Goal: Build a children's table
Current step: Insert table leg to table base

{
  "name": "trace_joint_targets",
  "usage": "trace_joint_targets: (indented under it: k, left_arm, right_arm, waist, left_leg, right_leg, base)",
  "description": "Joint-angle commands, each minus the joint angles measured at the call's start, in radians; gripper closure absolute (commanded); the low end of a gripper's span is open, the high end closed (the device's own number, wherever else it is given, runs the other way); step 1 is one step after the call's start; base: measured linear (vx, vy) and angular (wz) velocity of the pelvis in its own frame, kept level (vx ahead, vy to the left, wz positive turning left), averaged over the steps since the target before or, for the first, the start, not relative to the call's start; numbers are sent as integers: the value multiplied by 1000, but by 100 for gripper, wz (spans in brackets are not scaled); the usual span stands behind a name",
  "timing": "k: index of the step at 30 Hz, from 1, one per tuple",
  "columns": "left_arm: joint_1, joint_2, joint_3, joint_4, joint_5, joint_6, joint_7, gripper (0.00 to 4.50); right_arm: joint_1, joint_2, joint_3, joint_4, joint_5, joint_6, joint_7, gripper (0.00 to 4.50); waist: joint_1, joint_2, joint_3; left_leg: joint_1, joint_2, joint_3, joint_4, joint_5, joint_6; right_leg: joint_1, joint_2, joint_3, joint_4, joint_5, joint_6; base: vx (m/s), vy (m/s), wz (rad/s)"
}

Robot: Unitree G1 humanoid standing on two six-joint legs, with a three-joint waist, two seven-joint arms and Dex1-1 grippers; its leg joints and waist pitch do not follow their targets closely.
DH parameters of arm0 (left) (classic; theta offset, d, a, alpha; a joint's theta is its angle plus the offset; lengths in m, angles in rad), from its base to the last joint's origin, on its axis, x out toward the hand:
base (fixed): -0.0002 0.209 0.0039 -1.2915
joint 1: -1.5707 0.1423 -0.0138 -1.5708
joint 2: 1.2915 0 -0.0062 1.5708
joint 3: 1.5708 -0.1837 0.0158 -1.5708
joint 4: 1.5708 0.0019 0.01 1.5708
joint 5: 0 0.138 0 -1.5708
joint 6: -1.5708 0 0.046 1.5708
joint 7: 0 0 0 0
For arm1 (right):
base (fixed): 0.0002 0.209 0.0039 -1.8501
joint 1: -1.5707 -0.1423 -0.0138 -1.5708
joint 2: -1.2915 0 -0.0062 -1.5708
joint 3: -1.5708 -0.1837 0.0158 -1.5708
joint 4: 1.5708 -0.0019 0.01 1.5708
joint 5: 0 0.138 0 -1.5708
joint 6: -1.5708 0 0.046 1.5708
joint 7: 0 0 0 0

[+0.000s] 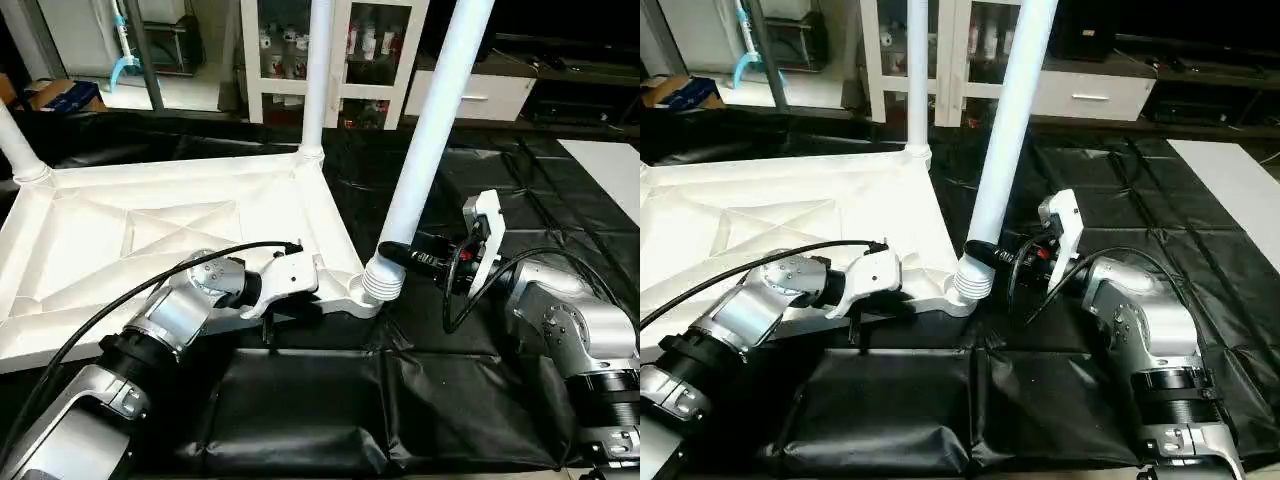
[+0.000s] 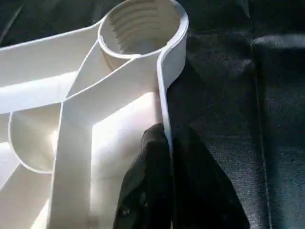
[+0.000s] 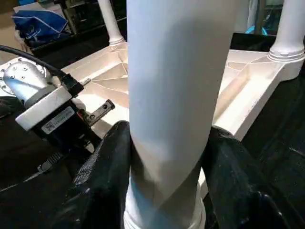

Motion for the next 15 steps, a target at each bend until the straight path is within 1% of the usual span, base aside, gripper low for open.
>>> trace_joint_targets:
  k: [1,2,4,5,7,8,9,10,11,13,14,15]
  left_arm:
    - [30,10,-32,35,22,13,-34,450]
    - [34,4,-27,32,4,28,-53,450]
    - [43,1,-26,18,-15,45,-83,450]
    - [47,0,-26,8,-25,55,-95,450]
    - [51,0,-25,0,-32,63,-104,450]
    - [55,-1,-24,-10,-41,74,-113,450]
    - [63,-2,-24,-30,-52,93,-126,450]
    - [65,-2,-24,-34,-53,98,-126,450]
    - [68,-4,-23,-42,-53,105,-125,450]
    - [69,-7,-22,-43,-48,106,-123,450]
    - [69,-10,-21,-42,-44,109,-117,450]
    - [69,-11,-20,-40,-40,109,-112,450]
  right_arm:
    - [-18,0,2,14,-11,-25,-1,268]
    - [-20,1,6,26,-22,-37,1,268]
    - [-27,7,9,45,-23,-46,2,268]
    - [-31,10,11,52,-23,-46,3,268]
    - [-33,12,12,57,-23,-46,4,268]
    - [-35,15,15,65,-24,-45,5,268]
    - [-38,20,24,80,-30,-43,9,268]
    - [-38,21,27,82,-31,-42,10,268]
    - [-38,23,32,86,-32,-38,13,268]
    - [-38,29,41,86,-34,-35,17,268]
    - [-33,30,45,74,-27,-22,23,268]
    - [-29,29,48,66,-24,-15,27,268]
  waist:
    - [-1,-4,-53]
    - [-2,-5,-51]
    - [-2,-5,-51]
    - [-2,-6,-49]
    - [-1,-4,-50]
    - [0,-4,-49]
    - [-2,-10,-47]
    - [-2,-11,-46]
    - [-1,-9,-48]
    - [-1,-8,-46]
    - [-2,-19,-42]
    - [1,-16,-42]
  left_leg:
    - [26,52,-38,-89,-344,-27]
    - [26,51,-37,-90,-347,-25]
    - [26,51,-36,-90,-344,-24]
    - [26,52,-36,-91,-343,-23]
    - [26,53,-36,-92,-335,-20]
    - [26,54,-35,-94,-330,-20]
    - [24,54,-33,-95,-324,-17]
    - [20,54,-34,-96,-312,-11]
    - [21,55,-34,-96,-306,-10]
    - [24,55,-32,-96,-304,-7]
    - [23,55,-29,-97,-308,-3]
    - [25,55,-31,-96,-307,-2]
  right_leg:
    - [12,-75,31,-98,-487,-161]
    - [10,-74,32,-99,-485,-162]
    - [11,-76,32,-100,-483,-165]
    - [9,-75,33,-100,-481,-166]
    - [11,-76,34,-98,-465,-172]
    - [11,-74,34,-95,-443,-179]
    - [11,-74,35,-95,-436,-181]
    - [14,-74,35,-93,-427,-183]
    - [15,-75,35,-91,-418,-185]
    - [12,-74,37,-93,-410,-189]
    - [10,-73,37,-96,-422,-185]
    - [11,-75,38,-95,-427,-184]
  base:
    - [0,0,0]
    - [0,0,0]
    - [0,0,0]
    - [0,0,0]
    - [0,0,0]
    - [0,0,0]
    - [0,0,0]
    - [0,0,0]
    - [0,0,0]
    - [0,0,0]
    - [0,0,0]
    - [0,0,0]
